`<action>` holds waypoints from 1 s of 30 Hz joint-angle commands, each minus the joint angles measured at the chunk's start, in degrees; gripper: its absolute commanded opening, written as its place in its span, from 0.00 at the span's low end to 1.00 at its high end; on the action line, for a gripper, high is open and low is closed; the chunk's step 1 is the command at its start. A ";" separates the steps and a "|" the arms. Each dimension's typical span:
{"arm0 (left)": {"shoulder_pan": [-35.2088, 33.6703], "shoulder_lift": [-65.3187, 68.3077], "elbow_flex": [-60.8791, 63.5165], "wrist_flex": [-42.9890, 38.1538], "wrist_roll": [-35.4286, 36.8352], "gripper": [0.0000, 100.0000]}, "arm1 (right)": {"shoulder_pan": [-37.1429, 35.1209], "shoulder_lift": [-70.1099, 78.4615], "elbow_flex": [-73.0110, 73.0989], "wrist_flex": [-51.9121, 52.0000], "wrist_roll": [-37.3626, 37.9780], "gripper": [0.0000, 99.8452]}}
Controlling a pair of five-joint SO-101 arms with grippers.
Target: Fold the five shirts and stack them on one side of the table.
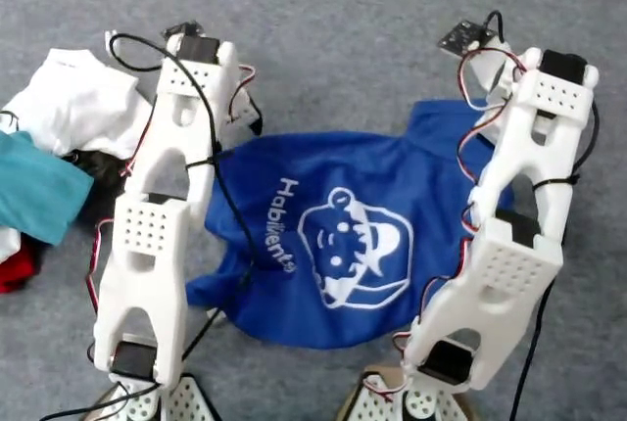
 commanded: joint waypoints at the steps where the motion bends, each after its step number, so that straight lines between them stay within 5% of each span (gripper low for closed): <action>1: 2.29 -6.99 3.34 0.88 -0.70 0.26 | -1.01 -0.40 -2.86 -0.79 0.70 0.01; 10: 3.60 -3.21 18.99 -10.20 1.05 0.26 | -1.10 -0.57 -2.95 -0.79 0.79 0.01; 13: 3.25 0.66 18.46 -12.13 1.41 0.17 | -1.10 -0.66 -2.95 -0.79 0.79 0.01; 17: 2.73 2.51 12.13 -11.43 1.41 0.01 | -1.10 -0.66 -2.95 -0.79 0.79 0.01; 30: -0.79 9.80 -25.14 -19.43 1.14 0.02 | -3.47 -0.31 -5.49 -0.44 0.53 0.01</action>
